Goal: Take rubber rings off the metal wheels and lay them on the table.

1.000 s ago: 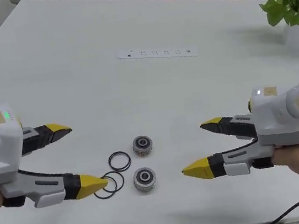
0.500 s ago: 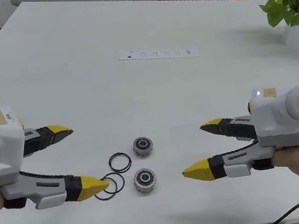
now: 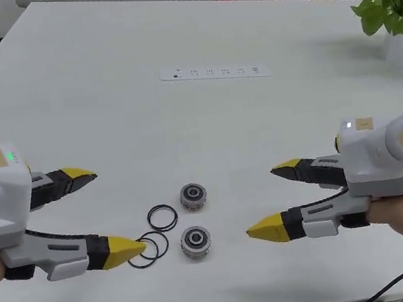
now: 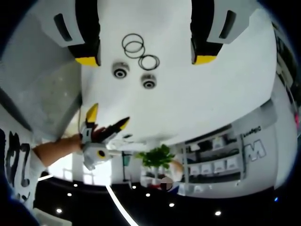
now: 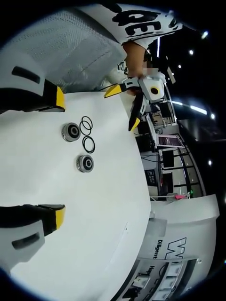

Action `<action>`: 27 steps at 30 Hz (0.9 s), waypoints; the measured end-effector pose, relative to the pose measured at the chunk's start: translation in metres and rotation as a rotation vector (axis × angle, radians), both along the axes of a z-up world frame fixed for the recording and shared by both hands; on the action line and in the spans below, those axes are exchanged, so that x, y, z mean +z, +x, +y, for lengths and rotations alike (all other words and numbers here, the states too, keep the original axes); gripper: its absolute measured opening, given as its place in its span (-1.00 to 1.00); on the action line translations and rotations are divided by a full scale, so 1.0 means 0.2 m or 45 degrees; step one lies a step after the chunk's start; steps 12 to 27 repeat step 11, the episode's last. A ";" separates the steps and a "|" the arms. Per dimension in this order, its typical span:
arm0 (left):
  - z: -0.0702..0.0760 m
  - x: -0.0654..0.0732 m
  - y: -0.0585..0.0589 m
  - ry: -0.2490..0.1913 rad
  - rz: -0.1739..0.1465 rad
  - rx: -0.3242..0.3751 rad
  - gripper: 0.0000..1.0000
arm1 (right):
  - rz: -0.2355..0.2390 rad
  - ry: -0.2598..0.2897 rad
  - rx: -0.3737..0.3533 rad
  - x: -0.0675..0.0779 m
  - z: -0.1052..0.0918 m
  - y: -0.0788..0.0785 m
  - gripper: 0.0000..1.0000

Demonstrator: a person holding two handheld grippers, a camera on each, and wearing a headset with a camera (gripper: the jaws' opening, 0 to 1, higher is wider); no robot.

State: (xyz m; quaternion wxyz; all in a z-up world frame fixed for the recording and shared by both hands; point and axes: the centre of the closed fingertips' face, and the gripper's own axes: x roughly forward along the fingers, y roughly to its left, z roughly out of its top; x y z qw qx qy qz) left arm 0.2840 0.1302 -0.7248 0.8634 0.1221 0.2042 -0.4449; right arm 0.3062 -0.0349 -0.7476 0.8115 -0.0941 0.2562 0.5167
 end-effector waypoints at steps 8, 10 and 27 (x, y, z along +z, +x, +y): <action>-0.01 -0.01 0.00 0.000 0.006 -0.006 0.60 | 0.002 -0.009 0.001 -0.01 0.00 0.00 0.56; -0.01 -0.01 0.00 0.000 0.005 -0.008 0.60 | 0.004 -0.009 -0.002 -0.01 0.00 0.00 0.56; -0.01 -0.01 0.00 -0.001 0.005 -0.010 0.60 | 0.005 -0.010 -0.002 -0.01 0.00 0.00 0.56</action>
